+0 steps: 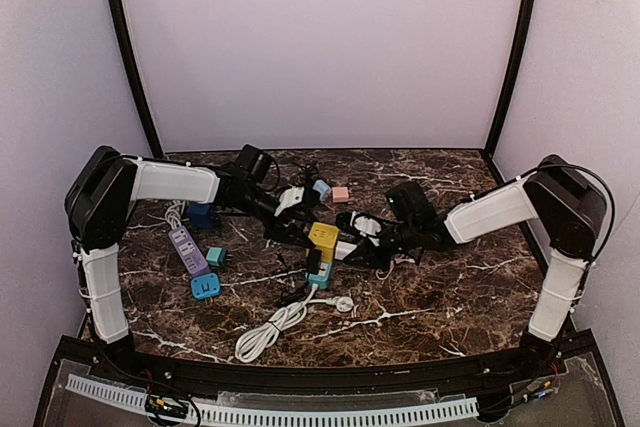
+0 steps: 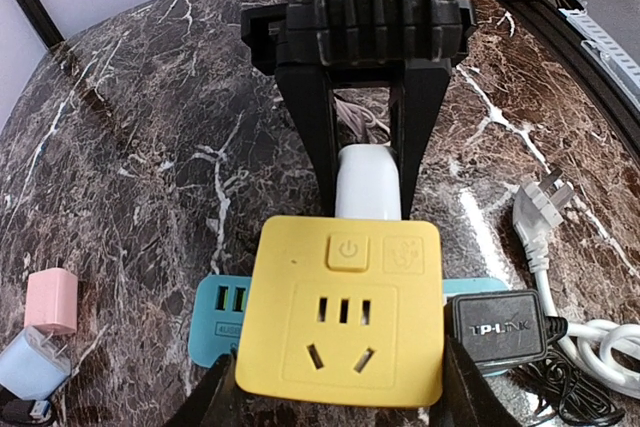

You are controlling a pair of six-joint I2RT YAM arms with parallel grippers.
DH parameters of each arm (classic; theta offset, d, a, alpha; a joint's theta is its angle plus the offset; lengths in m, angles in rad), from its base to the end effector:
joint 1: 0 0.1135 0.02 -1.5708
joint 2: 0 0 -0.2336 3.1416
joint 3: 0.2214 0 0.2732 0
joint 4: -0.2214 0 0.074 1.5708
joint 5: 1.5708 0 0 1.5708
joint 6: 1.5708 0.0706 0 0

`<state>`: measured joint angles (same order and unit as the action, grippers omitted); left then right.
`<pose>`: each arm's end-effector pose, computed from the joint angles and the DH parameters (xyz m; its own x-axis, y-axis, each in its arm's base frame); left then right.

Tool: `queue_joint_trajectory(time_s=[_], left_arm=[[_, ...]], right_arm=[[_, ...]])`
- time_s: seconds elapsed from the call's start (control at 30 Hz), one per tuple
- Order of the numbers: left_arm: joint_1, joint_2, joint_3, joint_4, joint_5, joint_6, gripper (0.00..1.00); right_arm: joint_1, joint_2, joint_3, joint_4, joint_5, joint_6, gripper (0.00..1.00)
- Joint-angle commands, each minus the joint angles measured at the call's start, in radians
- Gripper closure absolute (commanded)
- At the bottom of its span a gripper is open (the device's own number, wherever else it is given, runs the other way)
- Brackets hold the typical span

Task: Insert the plug
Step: Press the plug into the socket.

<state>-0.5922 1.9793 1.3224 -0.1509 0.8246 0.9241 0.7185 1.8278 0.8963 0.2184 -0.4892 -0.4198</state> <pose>0.3401 -0.2913 0.1245 0.2771 0.4665 -0.8400 0.9606 -0.1533 0.2318 0.2715 0.2815 0.0721 -0.1038 -0.5687 -0.8160 -0.9756 0.2177 -0.0275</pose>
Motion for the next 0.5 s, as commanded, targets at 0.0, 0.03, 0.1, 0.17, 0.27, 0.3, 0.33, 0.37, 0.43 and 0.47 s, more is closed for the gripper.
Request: queue_joint_trajectory(time_s=[0.0, 0.03, 0.1, 0.17, 0.27, 0.3, 0.33, 0.37, 0.43, 0.47], left_arm=[[-0.015, 0.015, -0.008, -0.04, 0.028, 0.015, 0.99], [-0.026, 0.015, -0.009, -0.03, 0.005, -0.011, 0.99], [-0.037, 0.013, -0.021, 0.007, -0.012, -0.077, 0.99], [-0.044, 0.008, -0.053, 0.059, -0.006, -0.149, 0.99], [-0.056, 0.001, -0.094, 0.15, 0.014, -0.202, 0.99], [-0.058, 0.0, -0.114, 0.205, 0.015, -0.227, 0.99], [-0.061, 0.001, -0.125, 0.235, 0.02, -0.244, 0.99], [-0.062, 0.007, -0.142, 0.286, 0.027, -0.27, 0.99], [-0.067, 0.014, -0.159, 0.333, 0.048, -0.298, 0.99], [-0.071, 0.016, -0.162, 0.343, 0.069, -0.314, 0.99]], right_arm=[[-0.005, 0.02, 0.109, -0.025, -0.033, -0.02, 1.0], [-0.005, 0.025, 0.132, -0.043, -0.015, -0.009, 1.0], [0.002, 0.028, 0.16, -0.059, 0.026, 0.013, 1.0], [0.019, 0.013, 0.148, -0.014, 0.035, 0.026, 1.0], [0.044, -0.001, 0.135, 0.038, 0.028, 0.031, 1.0], [0.051, -0.004, 0.137, 0.045, 0.024, 0.033, 1.0], [0.055, -0.007, 0.135, 0.066, 0.008, 0.032, 1.0], [0.057, -0.01, 0.127, 0.097, -0.023, 0.032, 1.0], [0.059, -0.01, 0.112, 0.154, -0.077, 0.033, 1.0], [0.059, -0.006, 0.12, 0.15, -0.092, 0.025, 1.0]])
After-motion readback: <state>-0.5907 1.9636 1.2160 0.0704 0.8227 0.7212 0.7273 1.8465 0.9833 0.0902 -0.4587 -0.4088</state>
